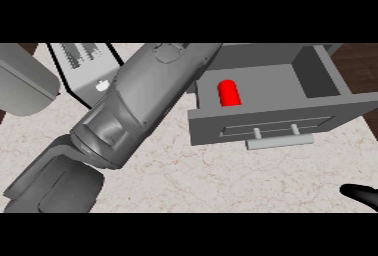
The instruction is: Pick up the can, place it into the drawer and close the drawer
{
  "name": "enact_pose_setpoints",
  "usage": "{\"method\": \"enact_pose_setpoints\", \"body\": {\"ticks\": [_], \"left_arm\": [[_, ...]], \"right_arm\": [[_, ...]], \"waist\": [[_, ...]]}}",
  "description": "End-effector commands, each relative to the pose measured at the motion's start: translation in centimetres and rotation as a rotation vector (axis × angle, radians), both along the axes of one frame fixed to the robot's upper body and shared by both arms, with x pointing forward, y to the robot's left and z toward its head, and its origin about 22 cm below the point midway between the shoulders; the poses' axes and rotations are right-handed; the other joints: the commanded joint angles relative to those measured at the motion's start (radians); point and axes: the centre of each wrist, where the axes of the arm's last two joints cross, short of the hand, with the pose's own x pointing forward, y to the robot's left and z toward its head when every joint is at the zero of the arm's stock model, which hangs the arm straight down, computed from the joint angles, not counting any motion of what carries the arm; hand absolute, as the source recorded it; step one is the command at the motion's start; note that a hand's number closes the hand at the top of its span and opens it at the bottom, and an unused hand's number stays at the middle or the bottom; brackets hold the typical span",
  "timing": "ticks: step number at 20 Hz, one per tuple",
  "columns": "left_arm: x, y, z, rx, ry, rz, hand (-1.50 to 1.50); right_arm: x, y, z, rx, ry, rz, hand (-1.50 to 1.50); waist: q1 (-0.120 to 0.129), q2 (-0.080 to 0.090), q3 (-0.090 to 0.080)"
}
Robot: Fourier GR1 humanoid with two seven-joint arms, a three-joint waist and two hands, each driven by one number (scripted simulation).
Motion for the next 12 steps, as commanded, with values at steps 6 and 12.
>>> {"method": "enact_pose_setpoints", "body": {"ticks": [6, 12], "left_arm": [[0.0, -0.1, 0.0, -0.066, 0.002, 0.036, -1.5], [0.0, -0.2, 1.0, -0.126, -0.002, 0.017, -1.5]], "right_arm": [[1.5, 1.3, 0.6, -0.213, -0.082, 0.03, -1.5], [3.3, 1.3, 1.7, -0.45, -0.081, 0.022, -1.5]], "waist": [[0.0, 0.006, 0.0], [0.017, 0.009, -0.001]]}}
